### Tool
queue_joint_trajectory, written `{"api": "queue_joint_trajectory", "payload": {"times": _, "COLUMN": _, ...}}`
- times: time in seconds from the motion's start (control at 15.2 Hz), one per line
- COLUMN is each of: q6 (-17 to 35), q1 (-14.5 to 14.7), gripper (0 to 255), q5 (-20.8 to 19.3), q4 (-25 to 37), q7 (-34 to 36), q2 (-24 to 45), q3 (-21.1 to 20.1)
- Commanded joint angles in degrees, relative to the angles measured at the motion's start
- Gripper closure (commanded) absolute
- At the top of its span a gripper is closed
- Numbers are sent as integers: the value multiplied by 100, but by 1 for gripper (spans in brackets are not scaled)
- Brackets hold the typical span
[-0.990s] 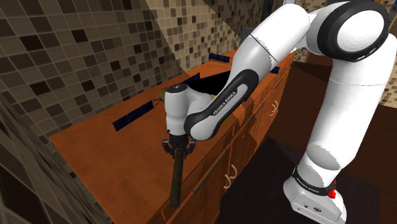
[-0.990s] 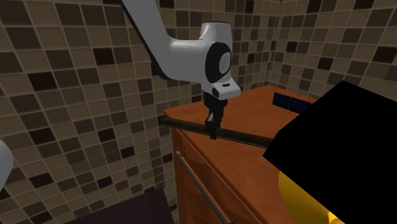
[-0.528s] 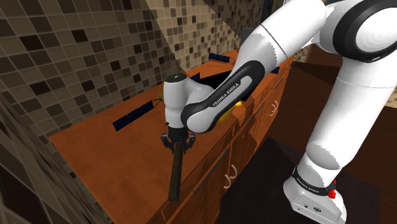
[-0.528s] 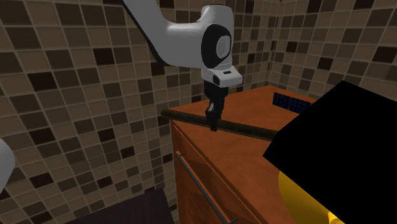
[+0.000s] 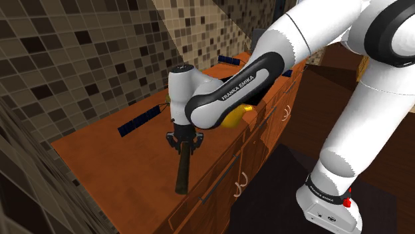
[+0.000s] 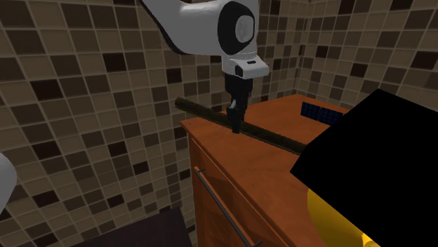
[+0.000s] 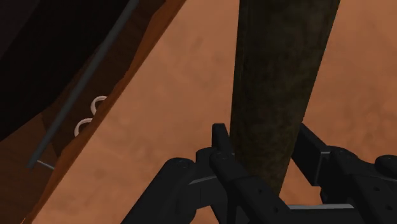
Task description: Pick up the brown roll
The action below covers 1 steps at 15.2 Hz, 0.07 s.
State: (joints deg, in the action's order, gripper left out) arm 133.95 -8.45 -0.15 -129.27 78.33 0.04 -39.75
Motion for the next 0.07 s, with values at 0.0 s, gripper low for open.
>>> {"api": "queue_joint_trajectory", "payload": {"times": 0.0, "q6": -56, "q1": -6, "gripper": 255, "q5": 39, "q4": 25, "q7": -36, "q2": -41, "q3": 6}}
